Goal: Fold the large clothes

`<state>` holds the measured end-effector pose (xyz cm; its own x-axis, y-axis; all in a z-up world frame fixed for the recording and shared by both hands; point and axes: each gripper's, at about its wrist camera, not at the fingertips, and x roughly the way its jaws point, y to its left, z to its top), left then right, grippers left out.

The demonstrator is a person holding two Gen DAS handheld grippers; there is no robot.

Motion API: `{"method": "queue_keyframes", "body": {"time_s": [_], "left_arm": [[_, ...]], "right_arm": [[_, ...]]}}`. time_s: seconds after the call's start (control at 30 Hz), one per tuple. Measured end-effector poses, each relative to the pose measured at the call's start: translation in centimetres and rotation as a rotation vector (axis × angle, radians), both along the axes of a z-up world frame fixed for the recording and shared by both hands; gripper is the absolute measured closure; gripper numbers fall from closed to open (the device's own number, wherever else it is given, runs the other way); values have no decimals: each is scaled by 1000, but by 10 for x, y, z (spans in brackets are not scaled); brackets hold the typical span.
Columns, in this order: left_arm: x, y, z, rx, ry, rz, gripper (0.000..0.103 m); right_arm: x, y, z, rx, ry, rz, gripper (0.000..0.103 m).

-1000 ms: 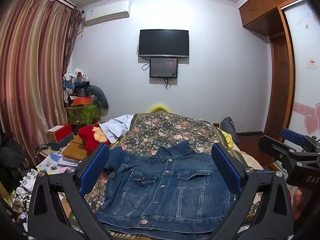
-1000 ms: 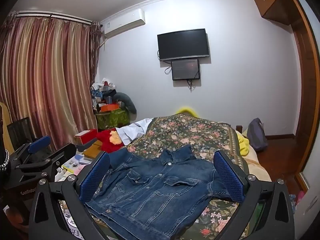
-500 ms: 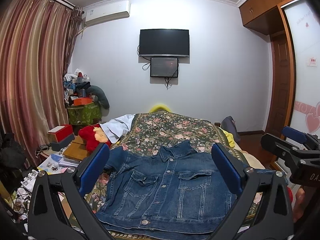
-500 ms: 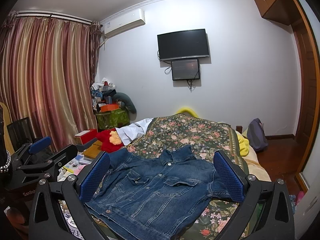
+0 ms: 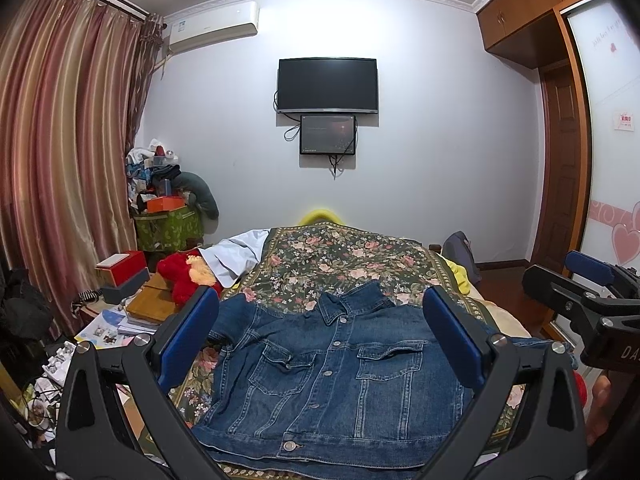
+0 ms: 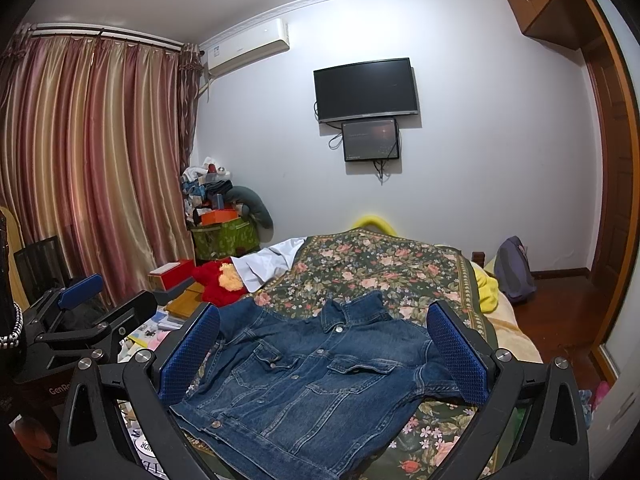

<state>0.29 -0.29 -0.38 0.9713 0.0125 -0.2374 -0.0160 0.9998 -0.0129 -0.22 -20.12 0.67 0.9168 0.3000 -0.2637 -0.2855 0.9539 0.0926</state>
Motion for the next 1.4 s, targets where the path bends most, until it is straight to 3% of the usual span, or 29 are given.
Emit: {"method": "queue_keyframes", "body": {"time_s": [1.03,1.4], "left_arm": [[2,-1,1,2,2,-1,0],[34,14,-10,12,30,44,0]], "right_arm": [[1,-1,3,5,1,2,0],[29,3,-4,-15,30,0,0]]}}
